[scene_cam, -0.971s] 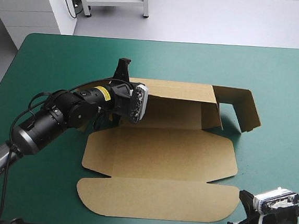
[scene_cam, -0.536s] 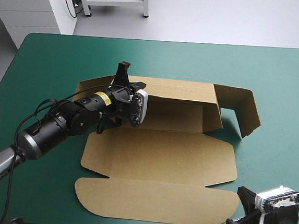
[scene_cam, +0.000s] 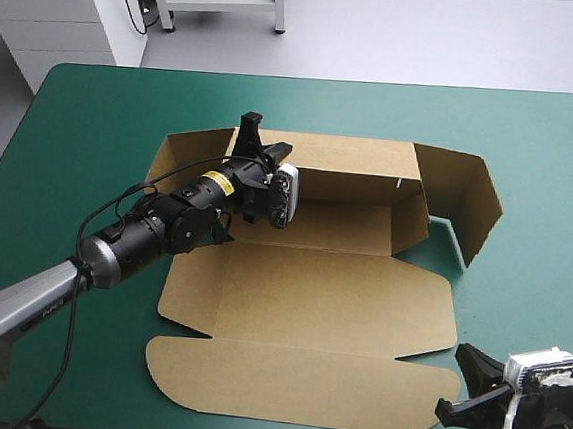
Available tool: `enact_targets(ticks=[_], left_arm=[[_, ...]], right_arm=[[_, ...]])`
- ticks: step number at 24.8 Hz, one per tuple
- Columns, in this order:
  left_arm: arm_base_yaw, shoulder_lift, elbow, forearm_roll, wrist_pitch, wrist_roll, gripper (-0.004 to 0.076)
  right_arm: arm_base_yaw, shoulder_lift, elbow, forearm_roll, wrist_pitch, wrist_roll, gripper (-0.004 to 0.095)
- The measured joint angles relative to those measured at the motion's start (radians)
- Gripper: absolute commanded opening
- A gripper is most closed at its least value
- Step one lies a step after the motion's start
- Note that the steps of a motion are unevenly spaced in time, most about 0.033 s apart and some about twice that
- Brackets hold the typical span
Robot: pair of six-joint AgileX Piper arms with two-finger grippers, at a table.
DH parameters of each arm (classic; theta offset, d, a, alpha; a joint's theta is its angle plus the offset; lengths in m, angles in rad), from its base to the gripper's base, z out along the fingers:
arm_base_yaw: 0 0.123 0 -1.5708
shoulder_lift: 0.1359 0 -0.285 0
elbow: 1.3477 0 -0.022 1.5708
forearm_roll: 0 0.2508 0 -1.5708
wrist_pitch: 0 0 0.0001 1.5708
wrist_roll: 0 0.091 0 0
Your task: Fold the box
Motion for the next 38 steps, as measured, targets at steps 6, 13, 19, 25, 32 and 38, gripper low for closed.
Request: enact_targets(ticks=[6,13,19,25,32,38], left_arm=[[0.002,0.0,0.0,-0.011,-0.022,0.004,-0.0008],[0.013,0.0,0.021,-0.015,-0.013,0.023,-0.0008],[0.04,0.0,0.061,-0.064,-0.068,0.038,-0.0008],[0.045,0.001,0.067,-0.079,-0.112,0.04,-0.0008],[0.047,0.001,0.068,-0.078,-0.113,0.041,-0.0008],[0.047,0.001,0.068,-0.078,-0.105,0.041,-0.0008]], right_arm=[[0.0,0.191,-0.081,0.0,-0.063,-0.049,-0.0016],[0.0,0.673,-0.472,0.003,-0.093,-0.133,-0.0016],[0.0,1.002,-0.775,0.003,-0.049,-0.14,-0.0015],[0.005,1.234,-1.051,0.001,0.041,-0.117,-0.0008],[0.092,1.445,-1.332,-0.147,0.131,0.011,-0.0006],[0.131,1.595,-1.499,-0.197,0.19,0.113,-0.0006]])
